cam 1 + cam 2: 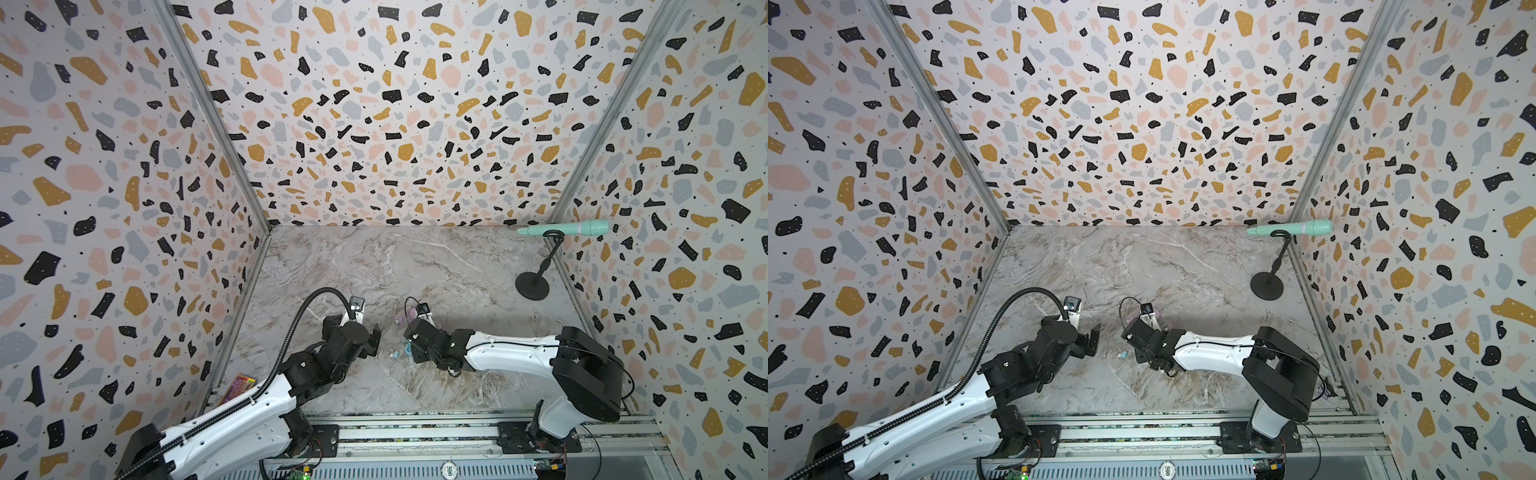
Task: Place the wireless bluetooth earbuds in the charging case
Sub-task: 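Push the light-blue earbud down into the case slot with the right gripper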
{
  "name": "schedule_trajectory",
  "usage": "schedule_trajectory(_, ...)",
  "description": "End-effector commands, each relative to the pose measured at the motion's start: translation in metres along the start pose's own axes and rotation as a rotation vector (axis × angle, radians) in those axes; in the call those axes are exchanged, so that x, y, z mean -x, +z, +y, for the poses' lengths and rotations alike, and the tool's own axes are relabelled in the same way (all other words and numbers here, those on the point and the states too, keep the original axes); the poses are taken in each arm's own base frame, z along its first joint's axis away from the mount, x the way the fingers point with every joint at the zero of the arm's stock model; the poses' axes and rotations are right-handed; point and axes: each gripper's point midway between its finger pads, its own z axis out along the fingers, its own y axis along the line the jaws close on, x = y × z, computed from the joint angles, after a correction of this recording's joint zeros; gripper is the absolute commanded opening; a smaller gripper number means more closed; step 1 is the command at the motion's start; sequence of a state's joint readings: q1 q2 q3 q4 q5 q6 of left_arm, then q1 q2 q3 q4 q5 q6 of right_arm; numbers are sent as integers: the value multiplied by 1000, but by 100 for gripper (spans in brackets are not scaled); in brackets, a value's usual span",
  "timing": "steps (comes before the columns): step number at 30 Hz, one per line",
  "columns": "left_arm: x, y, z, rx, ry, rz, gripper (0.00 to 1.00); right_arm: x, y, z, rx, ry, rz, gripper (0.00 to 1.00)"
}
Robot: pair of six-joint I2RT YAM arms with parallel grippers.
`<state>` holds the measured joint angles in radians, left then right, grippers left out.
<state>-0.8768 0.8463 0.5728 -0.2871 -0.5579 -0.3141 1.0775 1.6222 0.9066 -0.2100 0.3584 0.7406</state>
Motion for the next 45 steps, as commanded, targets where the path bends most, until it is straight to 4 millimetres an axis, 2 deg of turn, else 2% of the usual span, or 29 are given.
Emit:
schedule_trajectory(1, 11, -4, 1, -6, -14, -31, 100, 6, -2, 1, -33, -31, -14, 18)
schedule_trajectory(34, 11, -4, 1, -7, -16, -32, 100, -2, -4, -1, -241, -190, -58, 17)
schedule_trajectory(45, 11, -4, 1, -7, -16, -33, 100, 3, -9, -5, -293, -218, -88, 17)
